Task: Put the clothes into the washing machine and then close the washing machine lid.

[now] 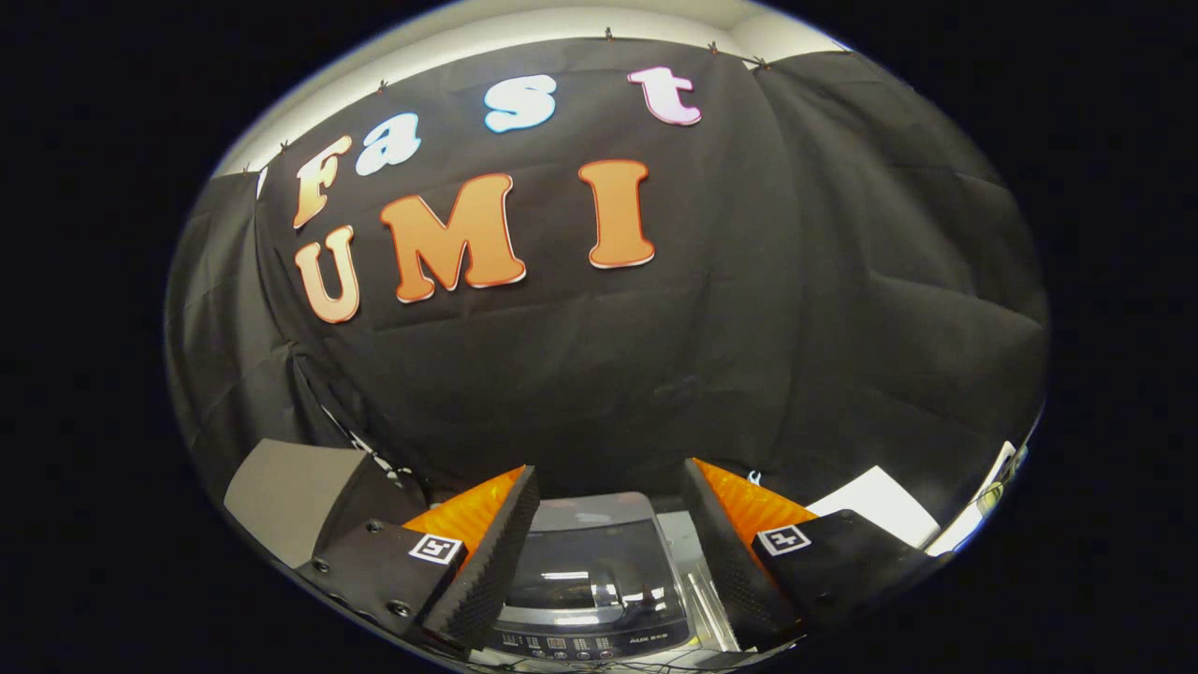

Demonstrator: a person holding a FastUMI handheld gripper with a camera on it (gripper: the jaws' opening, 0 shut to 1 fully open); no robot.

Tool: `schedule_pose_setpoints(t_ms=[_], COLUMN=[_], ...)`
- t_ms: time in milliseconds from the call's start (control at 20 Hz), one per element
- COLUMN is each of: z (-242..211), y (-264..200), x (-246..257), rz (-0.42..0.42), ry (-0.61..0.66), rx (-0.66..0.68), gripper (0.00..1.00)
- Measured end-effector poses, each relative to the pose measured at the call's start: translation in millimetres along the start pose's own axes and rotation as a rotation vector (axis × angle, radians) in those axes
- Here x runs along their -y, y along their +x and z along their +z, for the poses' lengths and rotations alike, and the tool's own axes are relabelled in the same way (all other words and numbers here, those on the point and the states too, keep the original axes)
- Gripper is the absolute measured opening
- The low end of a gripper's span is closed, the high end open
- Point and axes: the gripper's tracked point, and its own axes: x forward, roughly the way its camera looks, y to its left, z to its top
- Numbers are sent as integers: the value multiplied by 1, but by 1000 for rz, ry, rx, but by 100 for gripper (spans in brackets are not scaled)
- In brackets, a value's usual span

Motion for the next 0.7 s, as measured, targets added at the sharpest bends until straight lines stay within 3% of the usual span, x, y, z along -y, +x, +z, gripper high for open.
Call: schedule_pose_setpoints(t_ms=[700], z=[131], y=[-78], x=[7], rz=[-5], ry=[-50], rx=[211], gripper=[98])
